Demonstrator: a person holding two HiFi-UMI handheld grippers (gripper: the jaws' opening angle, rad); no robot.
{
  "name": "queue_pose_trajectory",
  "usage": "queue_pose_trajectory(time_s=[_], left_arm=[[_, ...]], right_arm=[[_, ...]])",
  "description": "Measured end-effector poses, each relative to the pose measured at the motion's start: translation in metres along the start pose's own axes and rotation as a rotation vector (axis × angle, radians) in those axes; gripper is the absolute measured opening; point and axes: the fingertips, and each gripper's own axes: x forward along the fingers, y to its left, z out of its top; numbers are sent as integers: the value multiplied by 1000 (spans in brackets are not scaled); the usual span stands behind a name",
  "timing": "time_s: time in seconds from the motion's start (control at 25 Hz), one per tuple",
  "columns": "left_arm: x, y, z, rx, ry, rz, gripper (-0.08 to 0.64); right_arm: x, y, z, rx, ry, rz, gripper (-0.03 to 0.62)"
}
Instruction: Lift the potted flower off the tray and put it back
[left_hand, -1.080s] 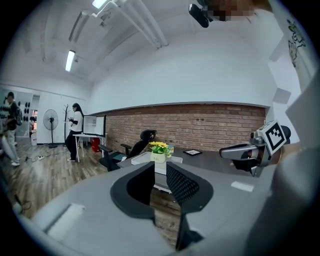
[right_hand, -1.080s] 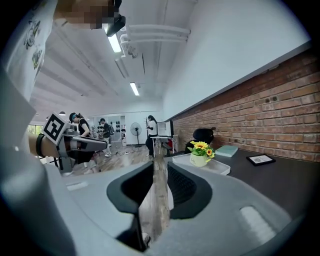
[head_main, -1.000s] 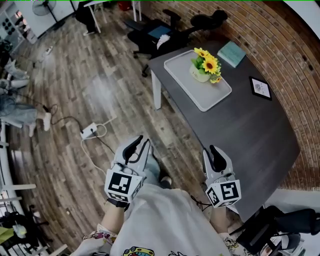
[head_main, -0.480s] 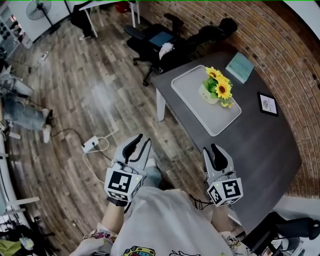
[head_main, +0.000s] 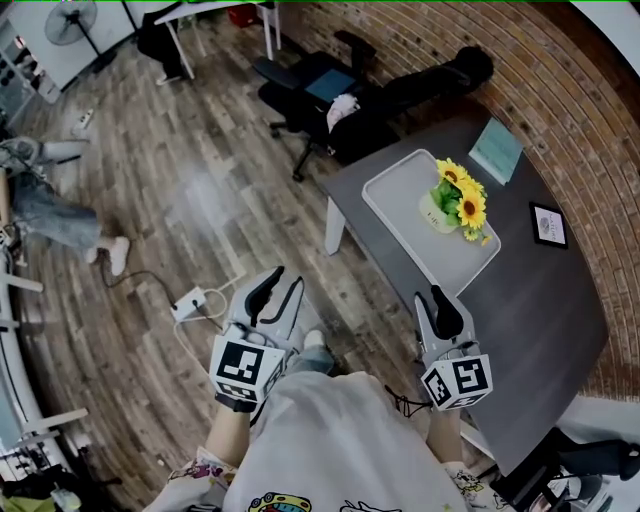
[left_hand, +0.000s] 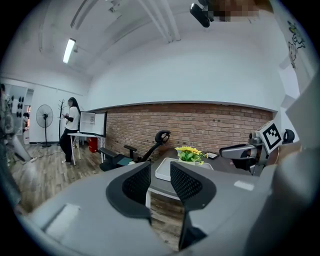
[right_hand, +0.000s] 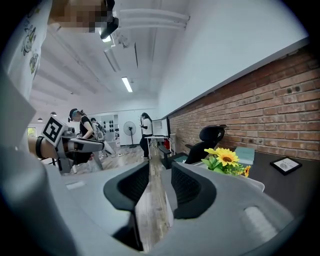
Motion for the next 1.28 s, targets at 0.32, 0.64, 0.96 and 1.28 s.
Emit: queue_pose_trajectory(time_s=[0.32,0.64,0.96,1.28], left_arm=[[-1,26,-7,-11,13,-29,149],[19,27,-7,-24,31,-66,164],[74,36,3,-7,47,-91,176],[168,36,32,32,50,-201,187]], right_arm=[[15,17,-4,15,23,-17,163],[21,1,-8,35,30,-56,172],[55,-47,-4,84,19,-81,184],[99,-105,7,131,25,-137,227]])
